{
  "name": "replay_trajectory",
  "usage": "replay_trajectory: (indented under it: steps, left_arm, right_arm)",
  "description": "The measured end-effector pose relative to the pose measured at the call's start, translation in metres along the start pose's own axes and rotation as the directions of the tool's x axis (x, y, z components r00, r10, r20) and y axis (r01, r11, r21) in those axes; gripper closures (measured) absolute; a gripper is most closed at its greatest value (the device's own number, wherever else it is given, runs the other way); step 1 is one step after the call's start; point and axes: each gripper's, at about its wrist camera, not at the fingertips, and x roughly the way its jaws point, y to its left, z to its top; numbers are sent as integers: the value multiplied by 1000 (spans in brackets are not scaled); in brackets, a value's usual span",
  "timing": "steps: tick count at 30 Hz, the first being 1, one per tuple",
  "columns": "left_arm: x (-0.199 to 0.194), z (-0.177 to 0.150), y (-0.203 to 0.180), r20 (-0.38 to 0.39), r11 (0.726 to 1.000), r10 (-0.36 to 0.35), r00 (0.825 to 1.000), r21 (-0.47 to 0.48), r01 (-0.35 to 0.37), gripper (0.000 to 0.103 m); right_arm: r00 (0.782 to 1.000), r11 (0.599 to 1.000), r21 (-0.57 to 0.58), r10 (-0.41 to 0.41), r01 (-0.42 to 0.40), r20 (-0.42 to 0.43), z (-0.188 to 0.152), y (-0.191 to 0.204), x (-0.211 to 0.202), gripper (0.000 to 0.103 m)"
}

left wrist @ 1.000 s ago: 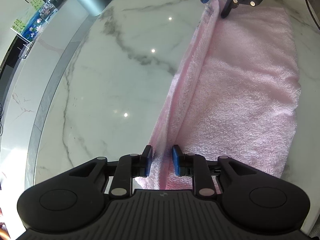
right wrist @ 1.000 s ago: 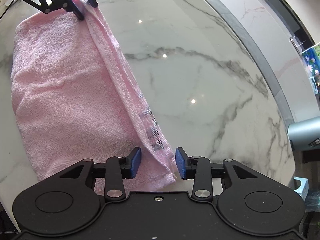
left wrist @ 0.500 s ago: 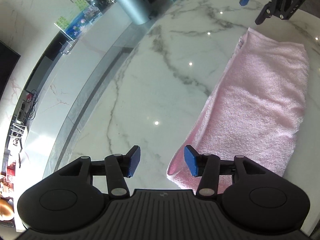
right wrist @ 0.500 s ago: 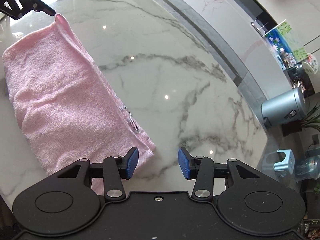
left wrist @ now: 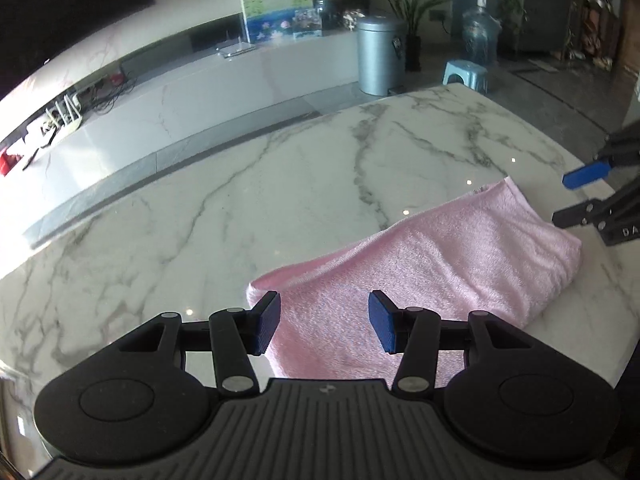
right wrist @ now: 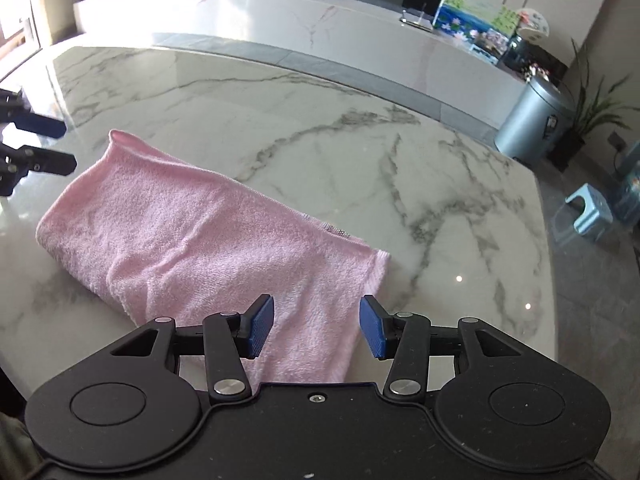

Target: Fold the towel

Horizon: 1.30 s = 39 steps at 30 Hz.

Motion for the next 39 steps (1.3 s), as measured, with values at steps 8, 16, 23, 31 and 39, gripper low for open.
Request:
replay_trajectory:
  steps: [8, 16, 23, 31, 39]
  left_arm:
    - [21, -12, 22, 25, 991, 11, 1000, -133, -7, 77]
    - [43, -7, 32, 13, 989, 7, 1000, -151, -5, 86]
    - [62, 3, 42, 8, 988, 5, 1000, -154, -4, 86]
    - [79, 6, 54, -21, 987, 8, 1000, -160, -12, 86]
    - [82, -1, 55, -24, 985, 8, 1000, -171, -12, 86]
  right_arm:
    - [996, 990, 138, -28, 16, 85, -3, -5, 19, 93]
    - [998, 984, 174, -44, 35, 48, 5, -19, 59, 97]
    - [998, 984, 171, -46, 38, 40, 18, -28, 83, 97]
    - [998, 982, 183, -49, 43, 27, 24, -34, 101, 97]
    - [999, 985, 167, -48, 43, 26, 23, -33, 103, 97]
